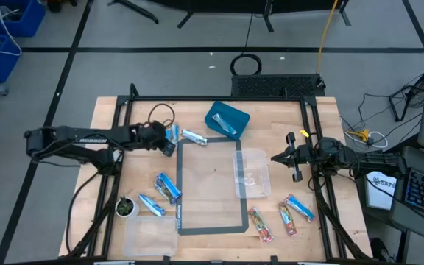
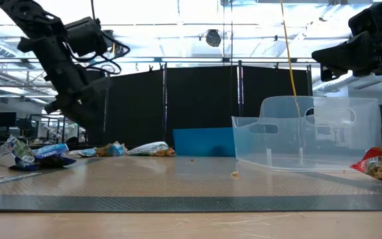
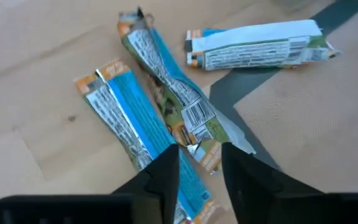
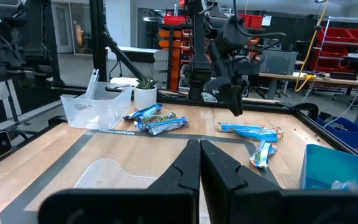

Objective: Pick and place Granola Bars by type
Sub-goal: Put the orange granola bar into the blue bin

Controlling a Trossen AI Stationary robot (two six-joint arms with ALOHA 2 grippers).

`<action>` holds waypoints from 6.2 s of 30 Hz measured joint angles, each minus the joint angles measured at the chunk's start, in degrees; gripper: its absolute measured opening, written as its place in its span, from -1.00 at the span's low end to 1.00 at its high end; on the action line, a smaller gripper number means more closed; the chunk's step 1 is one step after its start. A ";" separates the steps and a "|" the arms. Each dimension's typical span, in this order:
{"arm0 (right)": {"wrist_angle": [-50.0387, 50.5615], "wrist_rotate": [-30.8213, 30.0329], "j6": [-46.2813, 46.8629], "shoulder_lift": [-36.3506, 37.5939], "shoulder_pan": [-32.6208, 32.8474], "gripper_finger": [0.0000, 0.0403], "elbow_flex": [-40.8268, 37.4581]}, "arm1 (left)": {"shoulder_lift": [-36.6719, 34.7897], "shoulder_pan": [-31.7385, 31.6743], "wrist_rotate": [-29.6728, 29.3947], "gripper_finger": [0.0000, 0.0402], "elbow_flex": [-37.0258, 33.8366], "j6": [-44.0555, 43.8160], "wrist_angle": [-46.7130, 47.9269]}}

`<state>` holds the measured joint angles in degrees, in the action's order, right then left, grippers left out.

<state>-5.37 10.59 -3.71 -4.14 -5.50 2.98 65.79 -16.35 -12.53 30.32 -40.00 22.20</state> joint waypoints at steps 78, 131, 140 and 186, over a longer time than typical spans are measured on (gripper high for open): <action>0.01 0.00 0.01 0.02 -0.01 -0.98 0.01 | -3.16 0.95 -8.56 -1.00 8.42 5.96 8.33; -0.01 0.00 -0.01 0.02 0.00 -0.98 -0.01 | 4.23 -2.20 40.15 -1.00 6.30 48.85 -62.32; -0.01 0.00 0.00 0.02 -0.01 -0.98 0.00 | 15.14 -14.32 49.19 -1.00 6.28 38.28 -76.68; -0.06 0.00 -0.01 -0.02 -0.01 -0.98 0.01 | 48.86 -11.68 16.26 -1.00 51.68 31.09 -7.98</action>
<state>-5.44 10.59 -3.72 -4.16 -5.51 2.98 114.65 -28.03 3.73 82.00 -8.91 14.22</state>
